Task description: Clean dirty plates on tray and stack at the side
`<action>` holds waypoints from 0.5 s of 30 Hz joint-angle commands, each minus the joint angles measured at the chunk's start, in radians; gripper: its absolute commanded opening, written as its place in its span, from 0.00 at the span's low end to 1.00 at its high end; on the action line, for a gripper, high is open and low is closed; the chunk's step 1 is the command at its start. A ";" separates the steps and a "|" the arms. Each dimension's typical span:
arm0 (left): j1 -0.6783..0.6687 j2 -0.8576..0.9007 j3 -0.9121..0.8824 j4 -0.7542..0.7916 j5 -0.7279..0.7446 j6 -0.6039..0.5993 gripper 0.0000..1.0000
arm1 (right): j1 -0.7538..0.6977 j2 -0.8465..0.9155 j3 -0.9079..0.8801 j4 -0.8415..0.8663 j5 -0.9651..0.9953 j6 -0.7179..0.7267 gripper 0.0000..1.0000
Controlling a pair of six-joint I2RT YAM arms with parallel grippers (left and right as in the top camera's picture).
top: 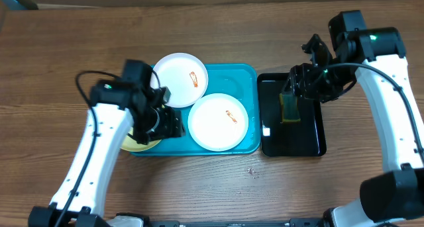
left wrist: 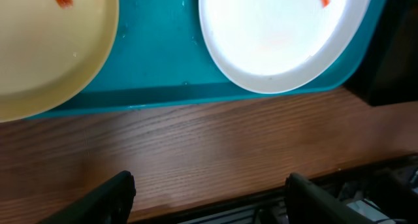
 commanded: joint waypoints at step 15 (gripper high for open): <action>-0.183 0.000 -0.336 0.497 -0.227 -0.269 0.61 | 0.003 0.031 -0.366 0.431 0.223 0.183 0.73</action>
